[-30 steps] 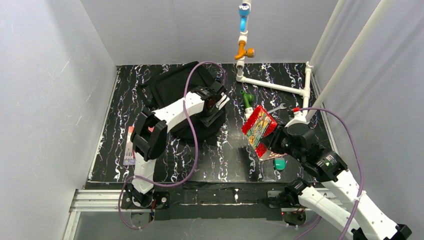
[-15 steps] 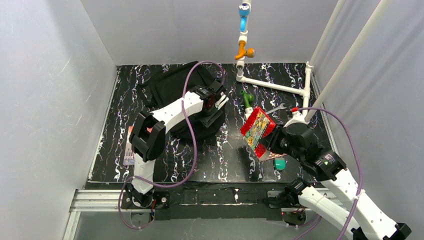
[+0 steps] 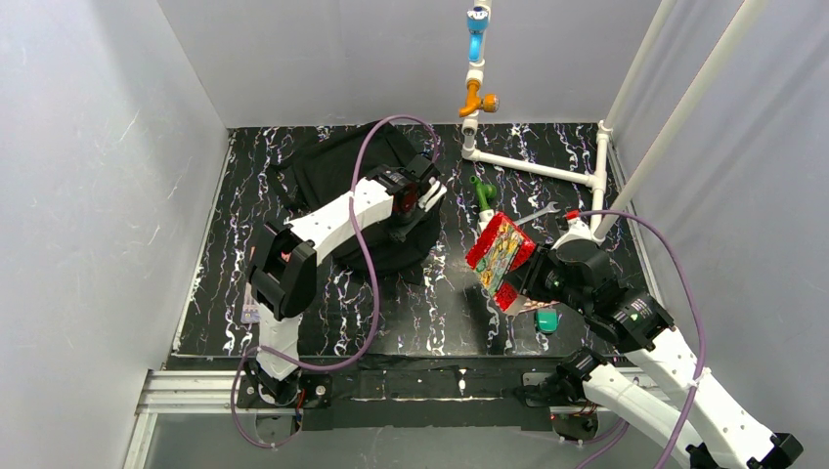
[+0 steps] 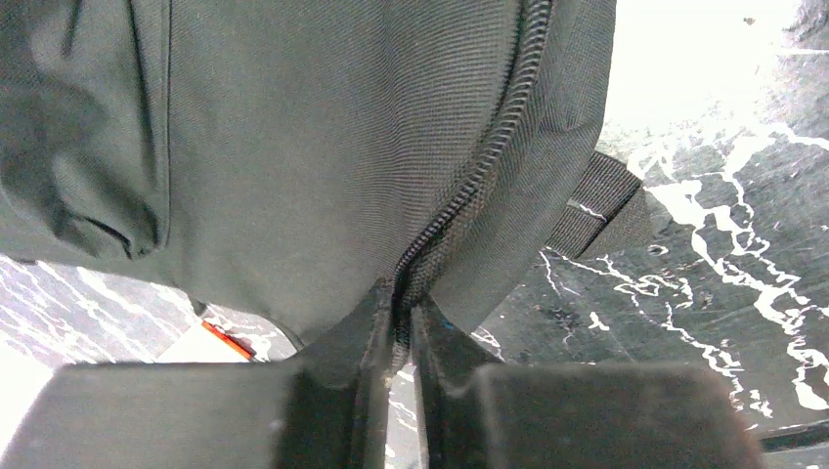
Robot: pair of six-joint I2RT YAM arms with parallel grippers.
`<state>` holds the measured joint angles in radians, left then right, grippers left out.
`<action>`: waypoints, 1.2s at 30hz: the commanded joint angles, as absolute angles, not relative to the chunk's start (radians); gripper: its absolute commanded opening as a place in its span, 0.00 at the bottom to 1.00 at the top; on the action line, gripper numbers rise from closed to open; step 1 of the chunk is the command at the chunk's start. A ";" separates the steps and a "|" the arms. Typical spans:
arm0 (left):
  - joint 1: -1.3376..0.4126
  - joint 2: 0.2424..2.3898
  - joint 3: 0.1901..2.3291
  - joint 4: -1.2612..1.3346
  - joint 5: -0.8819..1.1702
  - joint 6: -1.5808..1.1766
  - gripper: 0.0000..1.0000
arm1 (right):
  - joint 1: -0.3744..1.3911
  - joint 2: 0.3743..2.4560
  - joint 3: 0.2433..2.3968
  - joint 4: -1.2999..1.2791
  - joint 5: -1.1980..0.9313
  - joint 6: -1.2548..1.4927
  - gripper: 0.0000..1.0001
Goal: Pack the student bag
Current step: Place the book in the student bag.
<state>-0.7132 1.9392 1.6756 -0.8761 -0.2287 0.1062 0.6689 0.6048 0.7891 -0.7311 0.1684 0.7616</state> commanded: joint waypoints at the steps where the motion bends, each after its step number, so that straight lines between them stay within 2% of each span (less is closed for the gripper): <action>1: -0.713 1.929 1.672 -0.901 -0.272 0.122 0.01 | 0.672 0.594 0.804 -0.624 0.154 0.776 0.01; 6: -0.713 1.841 1.700 -0.901 -0.426 0.083 0.00 | 0.671 0.589 0.795 -0.630 0.149 0.787 0.01; 10: -0.713 1.760 1.730 -0.888 -0.445 0.046 0.00 | 0.672 0.607 0.787 -0.606 0.124 0.808 0.01; 16: -0.713 1.711 1.742 -0.893 -0.481 -0.065 0.00 | 0.672 0.640 0.764 -0.523 0.011 0.896 0.01; 22: -0.712 1.704 1.770 -0.907 -0.508 -0.135 0.00 | 0.672 0.645 0.739 -0.382 -0.198 1.031 0.01; 27: -0.713 1.703 1.815 -0.917 -0.457 -0.134 0.00 | 0.671 0.765 0.679 -0.083 -0.467 1.251 0.01; 32: -0.713 1.650 1.832 -0.923 -0.444 -0.146 0.00 | 0.672 0.877 0.607 0.211 -0.446 1.417 0.01; 36: -0.713 1.558 1.823 -0.879 -0.382 -0.135 0.00 | 0.672 1.057 0.623 0.476 -0.440 1.534 0.01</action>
<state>-0.7136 1.7126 1.7878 -0.9154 -0.4332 -0.1276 0.6716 0.9428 0.5846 0.0315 -0.3973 1.3659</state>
